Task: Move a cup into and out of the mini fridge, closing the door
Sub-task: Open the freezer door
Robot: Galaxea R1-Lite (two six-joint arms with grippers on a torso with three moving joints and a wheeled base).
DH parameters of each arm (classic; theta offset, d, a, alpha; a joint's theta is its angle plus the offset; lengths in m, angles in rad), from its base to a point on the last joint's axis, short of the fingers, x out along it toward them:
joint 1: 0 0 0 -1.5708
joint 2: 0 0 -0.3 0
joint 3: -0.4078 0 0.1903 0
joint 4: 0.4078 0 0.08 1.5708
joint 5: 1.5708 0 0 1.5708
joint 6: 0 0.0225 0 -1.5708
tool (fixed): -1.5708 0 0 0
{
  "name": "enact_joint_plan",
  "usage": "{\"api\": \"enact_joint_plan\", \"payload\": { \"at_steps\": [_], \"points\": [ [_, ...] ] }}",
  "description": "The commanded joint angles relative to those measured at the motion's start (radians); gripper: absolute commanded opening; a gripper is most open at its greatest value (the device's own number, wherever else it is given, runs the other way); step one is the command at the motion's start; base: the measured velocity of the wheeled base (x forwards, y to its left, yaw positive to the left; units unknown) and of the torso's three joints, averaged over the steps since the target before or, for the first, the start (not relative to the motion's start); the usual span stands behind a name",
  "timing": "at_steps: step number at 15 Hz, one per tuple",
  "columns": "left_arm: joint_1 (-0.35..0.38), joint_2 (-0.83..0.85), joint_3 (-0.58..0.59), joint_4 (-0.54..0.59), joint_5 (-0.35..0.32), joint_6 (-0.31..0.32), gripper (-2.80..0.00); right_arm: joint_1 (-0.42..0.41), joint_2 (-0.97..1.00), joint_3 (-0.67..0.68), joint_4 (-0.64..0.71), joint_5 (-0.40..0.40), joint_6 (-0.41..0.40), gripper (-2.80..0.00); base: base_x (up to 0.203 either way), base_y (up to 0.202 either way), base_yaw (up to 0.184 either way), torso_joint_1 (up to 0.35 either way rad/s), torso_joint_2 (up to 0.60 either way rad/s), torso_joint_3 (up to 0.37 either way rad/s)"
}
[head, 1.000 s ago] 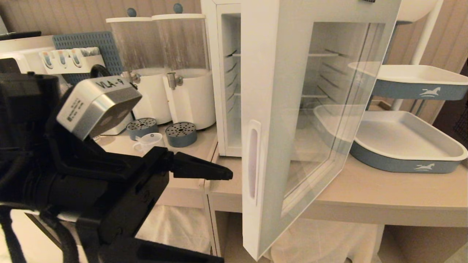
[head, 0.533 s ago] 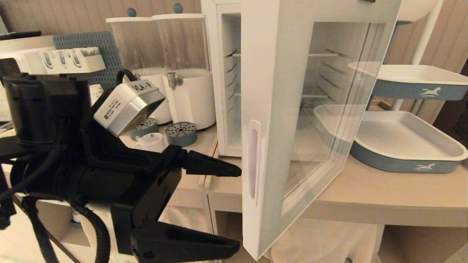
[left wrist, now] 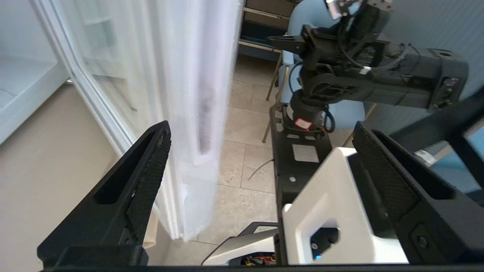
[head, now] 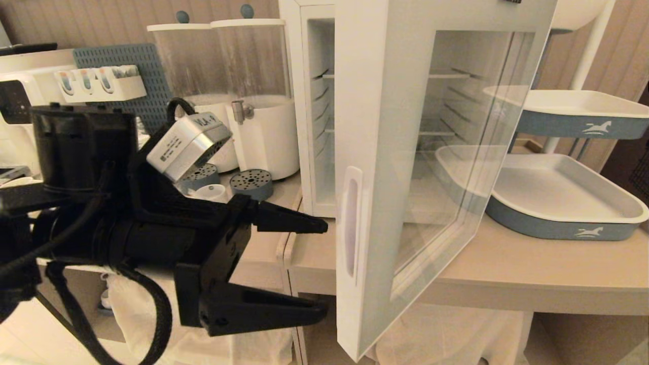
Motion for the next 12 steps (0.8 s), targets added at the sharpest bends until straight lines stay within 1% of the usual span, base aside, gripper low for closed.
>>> {"api": "enact_joint_plan", "payload": {
  "at_steps": [1, 4, 5, 10, 12],
  "points": [
    [-0.001, 0.053, -0.024, -0.003, -0.005, 0.002, 0.0, 0.0, 0.001, 0.0, 0.0, 0.0, 0.0, -2.8, 0.0, 0.0, 0.0, 0.0, 0.0, 0.0],
    [0.0, 0.099, -0.051, -0.01, -0.002, 0.037, 0.0, 0.0, 0.001, 0.0, 0.0, 0.0, 0.0, -2.8, 0.0, 0.0, 0.0, 0.0, 0.0, 0.0],
    [0.001, 0.111, -0.055, -0.011, -0.001, 0.039, 0.0, 0.0, 0.001, 0.0, 0.0, 0.0, 0.0, -2.8, 0.0, 0.0, 0.0, 0.0, 0.0, 0.0],
    [-0.01, 0.125, -0.071, -0.011, 0.0, 0.038, 0.0, 0.0, 0.001, 0.0, 0.0, 0.0, 0.0, -2.8, 0.0, 0.0, 0.0, 0.0, 0.0, 0.0],
    [-0.048, 0.12, -0.082, -0.008, 0.002, 0.024, 0.0, 0.0, 0.001, 0.001, 0.0, 0.0, 0.0, -2.8, 0.0, 0.0, 0.0, 0.0, 0.0, 0.0]
  ]
}}
